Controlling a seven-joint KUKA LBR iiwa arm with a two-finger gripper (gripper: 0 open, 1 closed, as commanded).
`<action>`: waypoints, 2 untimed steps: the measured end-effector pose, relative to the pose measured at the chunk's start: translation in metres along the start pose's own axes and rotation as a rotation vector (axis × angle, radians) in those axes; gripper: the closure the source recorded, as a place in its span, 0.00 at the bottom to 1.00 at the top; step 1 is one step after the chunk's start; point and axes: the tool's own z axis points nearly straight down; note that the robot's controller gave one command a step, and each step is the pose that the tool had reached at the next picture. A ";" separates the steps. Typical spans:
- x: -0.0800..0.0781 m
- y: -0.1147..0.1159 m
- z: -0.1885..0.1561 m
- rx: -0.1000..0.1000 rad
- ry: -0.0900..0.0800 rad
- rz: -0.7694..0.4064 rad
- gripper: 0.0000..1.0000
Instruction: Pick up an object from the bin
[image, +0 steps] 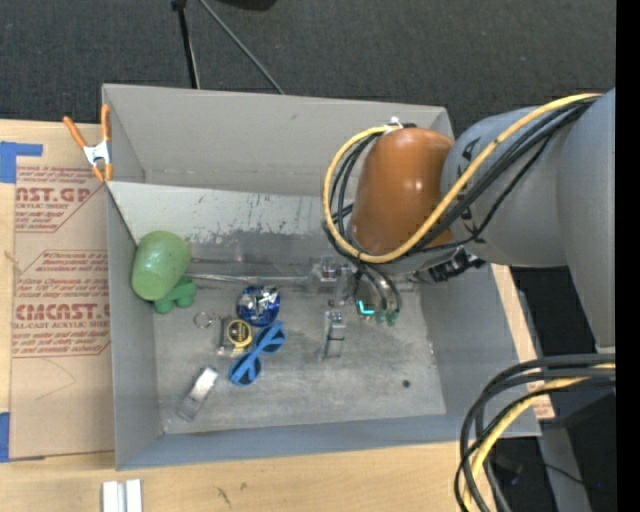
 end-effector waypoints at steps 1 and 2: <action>-0.007 0.081 0.069 0.000 -0.022 -0.212 0.00; 0.001 0.094 0.042 0.001 -0.011 -0.345 0.00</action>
Offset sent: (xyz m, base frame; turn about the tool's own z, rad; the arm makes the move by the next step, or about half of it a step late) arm 0.0018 0.0800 -0.0725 -0.2118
